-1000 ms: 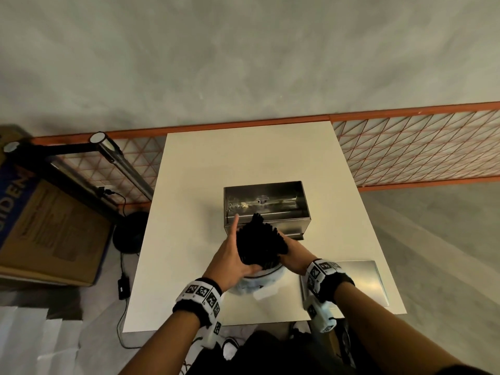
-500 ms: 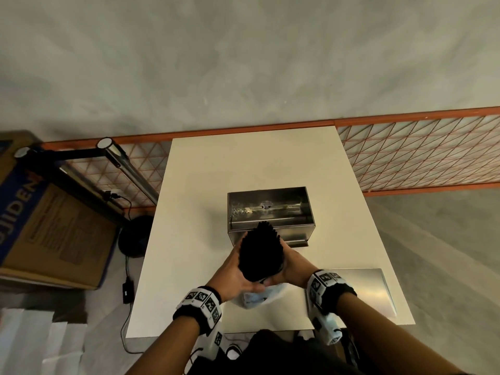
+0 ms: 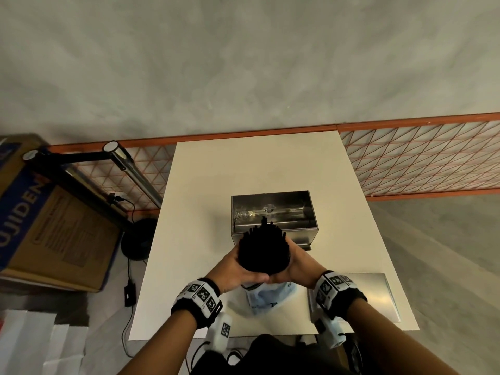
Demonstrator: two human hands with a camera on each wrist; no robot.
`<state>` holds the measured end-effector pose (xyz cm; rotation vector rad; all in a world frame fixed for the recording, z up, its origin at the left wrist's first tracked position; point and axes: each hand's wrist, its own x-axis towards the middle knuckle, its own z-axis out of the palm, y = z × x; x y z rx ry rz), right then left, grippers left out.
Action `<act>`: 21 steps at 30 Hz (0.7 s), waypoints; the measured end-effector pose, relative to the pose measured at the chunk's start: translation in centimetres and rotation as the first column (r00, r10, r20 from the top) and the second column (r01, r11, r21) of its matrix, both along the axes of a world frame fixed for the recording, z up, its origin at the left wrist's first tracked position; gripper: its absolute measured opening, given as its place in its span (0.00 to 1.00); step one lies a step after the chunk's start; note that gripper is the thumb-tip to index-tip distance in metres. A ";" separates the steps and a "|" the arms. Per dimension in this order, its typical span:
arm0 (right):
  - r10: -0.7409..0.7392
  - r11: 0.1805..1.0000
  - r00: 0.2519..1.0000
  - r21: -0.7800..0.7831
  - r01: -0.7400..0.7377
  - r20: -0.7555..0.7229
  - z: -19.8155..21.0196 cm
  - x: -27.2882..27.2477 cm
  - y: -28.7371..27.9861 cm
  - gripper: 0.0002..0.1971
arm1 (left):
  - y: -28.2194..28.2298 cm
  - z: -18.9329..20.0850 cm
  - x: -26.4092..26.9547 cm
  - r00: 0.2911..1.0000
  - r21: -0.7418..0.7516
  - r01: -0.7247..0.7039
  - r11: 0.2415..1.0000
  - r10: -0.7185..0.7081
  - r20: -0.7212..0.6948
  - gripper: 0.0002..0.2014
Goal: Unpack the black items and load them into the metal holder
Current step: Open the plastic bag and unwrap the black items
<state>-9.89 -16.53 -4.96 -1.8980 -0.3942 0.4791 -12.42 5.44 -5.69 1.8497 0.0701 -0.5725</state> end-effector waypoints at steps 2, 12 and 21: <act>0.003 1.000 1.000 -0.007 -0.003 -0.001 1.2 0.2 -0.6 0.53 | -0.4 0.8 0.2 1.000 -0.065 -0.004 0.998 0.003 -0.003 0.50; 0.035 0.973 0.972 -0.229 0.019 0.231 11.9 4.2 -3.3 0.49 | -3.8 5.8 4.0 0.987 -0.367 -0.152 0.918 0.162 -0.004 0.31; 0.230 0.770 0.915 -0.637 0.038 0.332 19.2 9.0 -2.8 0.33 | -7.0 7.6 8.9 0.932 -0.389 -0.255 0.885 0.332 0.145 0.50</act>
